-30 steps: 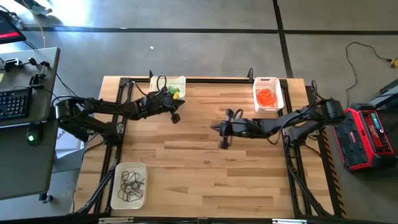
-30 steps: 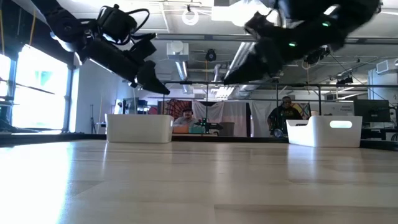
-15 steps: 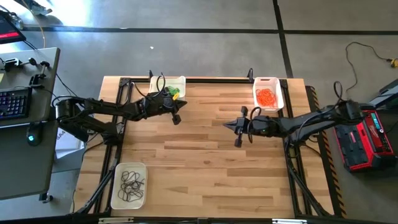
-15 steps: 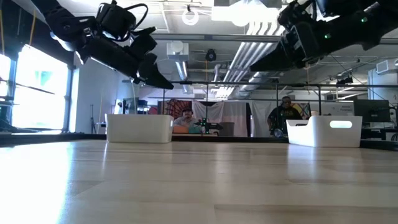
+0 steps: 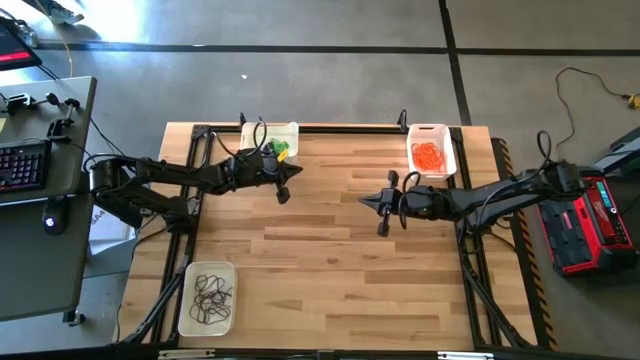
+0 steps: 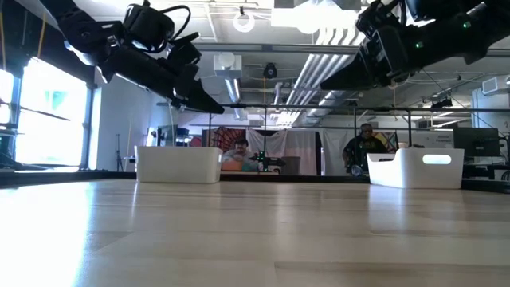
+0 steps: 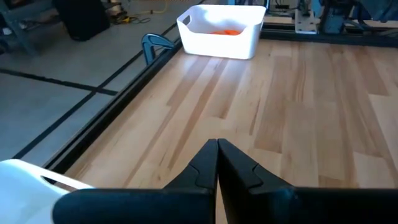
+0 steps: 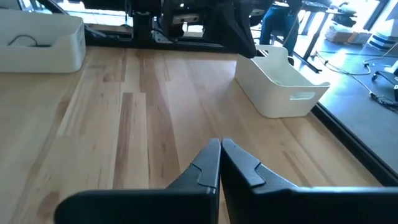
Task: Sort rubber bands into baskets
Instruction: Return to Home Position
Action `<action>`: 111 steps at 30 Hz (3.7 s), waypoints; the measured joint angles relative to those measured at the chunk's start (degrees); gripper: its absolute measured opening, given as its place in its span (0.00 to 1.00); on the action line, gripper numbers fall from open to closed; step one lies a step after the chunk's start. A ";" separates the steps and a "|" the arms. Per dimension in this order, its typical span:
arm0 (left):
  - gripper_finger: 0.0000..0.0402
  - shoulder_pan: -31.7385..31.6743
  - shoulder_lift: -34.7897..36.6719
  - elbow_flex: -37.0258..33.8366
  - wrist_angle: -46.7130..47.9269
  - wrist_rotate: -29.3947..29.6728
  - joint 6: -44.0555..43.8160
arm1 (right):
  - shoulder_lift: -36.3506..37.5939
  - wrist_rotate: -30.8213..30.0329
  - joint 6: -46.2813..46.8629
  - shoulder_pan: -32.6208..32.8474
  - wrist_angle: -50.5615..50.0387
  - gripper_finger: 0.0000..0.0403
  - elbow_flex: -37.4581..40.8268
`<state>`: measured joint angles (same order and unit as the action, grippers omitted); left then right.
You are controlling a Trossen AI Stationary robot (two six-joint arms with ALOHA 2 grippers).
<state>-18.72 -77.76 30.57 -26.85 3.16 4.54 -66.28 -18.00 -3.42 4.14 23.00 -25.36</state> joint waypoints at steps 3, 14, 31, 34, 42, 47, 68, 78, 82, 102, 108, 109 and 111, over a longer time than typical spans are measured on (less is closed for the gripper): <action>0.01 0.18 0.00 0.00 0.08 0.06 -0.55 | -0.02 -0.82 0.40 0.00 0.18 0.00 0.00; 0.06 4.01 -0.02 0.02 5.38 10.70 -0.39 | 1.35 -6.97 0.47 0.02 -0.56 0.00 0.00; 0.02 6.47 4.13 -0.25 1.12 -2.44 -1.00 | 15.23 3.69 -3.19 -3.01 -16.59 0.00 -0.02; 0.02 6.45 4.07 -3.35 -5.38 -4.85 -1.20 | 16.25 6.16 -3.96 -3.55 -17.69 0.00 -0.02; 0.02 6.36 5.72 -10.06 -13.28 -5.64 -3.87 | 18.38 10.65 -4.54 -4.92 -19.26 0.00 -0.02; 0.02 6.38 8.95 -11.91 -13.21 -5.66 -3.88 | 21.66 10.72 -4.07 -4.92 -22.37 0.00 -0.02; 0.02 6.40 18.14 -12.95 -7.36 -8.94 -1.48 | 30.66 11.03 -1.47 -5.35 -14.16 0.00 10.26; 0.02 6.40 19.42 -12.94 -7.05 -9.03 -1.28 | 46.69 11.06 -1.70 -5.35 -19.77 0.00 14.96; 0.02 6.40 20.67 -12.94 -6.07 -9.03 -1.05 | 51.82 11.08 -1.17 -5.35 -22.01 0.00 16.77; 0.02 6.38 27.55 -12.94 0.21 -11.27 -0.71 | 66.23 8.58 -1.39 -5.35 -30.60 0.00 20.63; 0.02 6.38 31.29 -15.32 -1.00 -11.19 0.06 | 66.25 6.45 -1.11 -5.35 -31.16 0.00 20.63; 0.02 6.38 32.44 -16.50 -1.28 -11.13 -0.18 | 66.25 6.15 -1.09 -5.35 -31.18 0.00 20.63; 0.02 6.38 34.49 -18.43 -2.86 -10.53 -0.98 | 66.25 6.01 -1.13 -5.35 -31.29 0.00 20.63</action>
<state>-12.34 -43.27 12.14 -29.71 -7.37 3.56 -0.03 -11.99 -4.55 -1.21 -8.29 -4.73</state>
